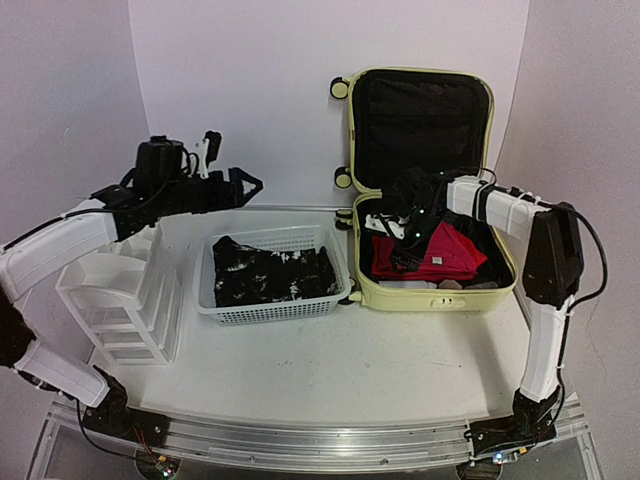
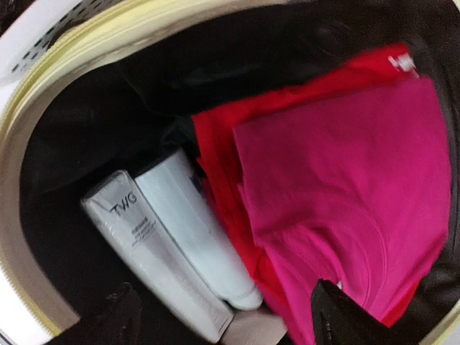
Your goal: Open, take out, and arrange the luggage
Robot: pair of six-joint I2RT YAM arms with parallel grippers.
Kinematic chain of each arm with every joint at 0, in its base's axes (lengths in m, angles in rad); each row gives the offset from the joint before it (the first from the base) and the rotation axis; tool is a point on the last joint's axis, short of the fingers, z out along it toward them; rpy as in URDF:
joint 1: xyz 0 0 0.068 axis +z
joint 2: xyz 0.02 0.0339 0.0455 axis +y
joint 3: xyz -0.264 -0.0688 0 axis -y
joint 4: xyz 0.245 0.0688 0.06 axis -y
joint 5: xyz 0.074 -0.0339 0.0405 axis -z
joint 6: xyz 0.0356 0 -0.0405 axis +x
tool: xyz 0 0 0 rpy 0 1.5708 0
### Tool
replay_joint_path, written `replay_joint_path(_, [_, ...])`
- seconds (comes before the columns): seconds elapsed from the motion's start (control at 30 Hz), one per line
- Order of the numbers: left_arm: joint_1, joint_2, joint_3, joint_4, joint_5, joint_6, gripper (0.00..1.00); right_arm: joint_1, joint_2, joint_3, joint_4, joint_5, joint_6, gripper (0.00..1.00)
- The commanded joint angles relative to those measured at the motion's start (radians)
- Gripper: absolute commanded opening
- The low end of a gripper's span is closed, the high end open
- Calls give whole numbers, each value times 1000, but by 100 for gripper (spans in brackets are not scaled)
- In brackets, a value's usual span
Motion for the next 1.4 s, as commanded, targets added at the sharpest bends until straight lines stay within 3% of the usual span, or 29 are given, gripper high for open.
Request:
replay_joint_path(0.0, [5, 162, 52, 97, 94, -41, 88, -42, 92, 142, -14, -147, -188, 72])
replay_joint_path(0.07, [3, 201, 64, 88, 111, -25, 79, -57, 113, 166, -16, -191, -233, 70])
replay_joint_path(0.17, [0, 214, 67, 23, 89, -25, 75, -68, 147, 200, -30, -203, -318, 69])
replay_joint_path(0.37, [0, 285, 232, -294, 125, -27, 72, -83, 240, 315, -40, -201, -297, 68])
replay_joint_path(0.57, [-1, 330, 341, -391, 127, 62, 71, -83, 297, 367, -48, -238, -285, 70])
replay_joint_path(0.73, [0, 348, 390, -443, 111, 80, 71, -83, 297, 341, -49, -203, -289, 71])
replay_joint_path(0.93, [-1, 370, 417, -461, 105, 70, 70, -83, 318, 351, -52, -165, -311, 64])
replay_joint_path(1.03, [0, 381, 429, -472, 102, 70, 70, -83, 298, 323, -55, -215, -324, 66])
replay_joint_path(1.37, [0, 394, 463, -502, 96, 85, 70, -83, 320, 319, -58, -157, -333, 67])
